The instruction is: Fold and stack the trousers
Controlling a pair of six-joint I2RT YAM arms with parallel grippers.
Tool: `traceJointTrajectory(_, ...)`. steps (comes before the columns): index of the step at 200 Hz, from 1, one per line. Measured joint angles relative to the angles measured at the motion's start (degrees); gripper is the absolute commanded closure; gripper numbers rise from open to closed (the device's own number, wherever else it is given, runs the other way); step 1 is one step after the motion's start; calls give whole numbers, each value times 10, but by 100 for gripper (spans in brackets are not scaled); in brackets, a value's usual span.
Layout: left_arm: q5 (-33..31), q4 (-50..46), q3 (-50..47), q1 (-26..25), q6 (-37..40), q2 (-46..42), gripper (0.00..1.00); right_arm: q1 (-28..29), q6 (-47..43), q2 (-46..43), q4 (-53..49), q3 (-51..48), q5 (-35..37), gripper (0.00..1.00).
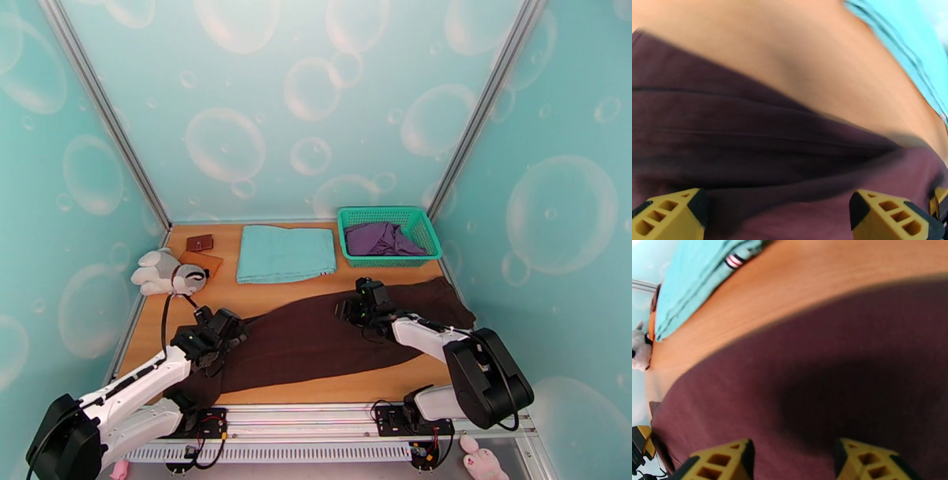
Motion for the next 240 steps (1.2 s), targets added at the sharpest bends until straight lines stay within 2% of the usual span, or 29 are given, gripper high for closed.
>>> traceJointTrajectory(36,9,19,-42,106,-10,-33,1,-16,0,5,10,0,-8,42)
traceJointTrajectory(64,28,74,-45,179,12,-12,1,-30,0,8,14,0,-21,42)
traceJointTrajectory(130,21,184,43,246,105,169,1,-31,-7,45,61,14,-71,43)
traceJointTrajectory(149,22,185,60,254,141,183,1,-1,-19,39,53,16,-43,43)
traceJointTrajectory(169,20,171,75,255,189,165,1,57,-44,-1,20,21,12,43)
traceJointTrajectory(200,11,130,102,254,230,57,1,173,-113,-54,9,68,68,42)
traceJointTrajectory(221,11,106,103,255,218,-20,1,233,-162,-28,16,106,87,42)
traceJointTrajectory(240,11,81,103,260,203,-42,1,272,-195,35,15,139,114,42)
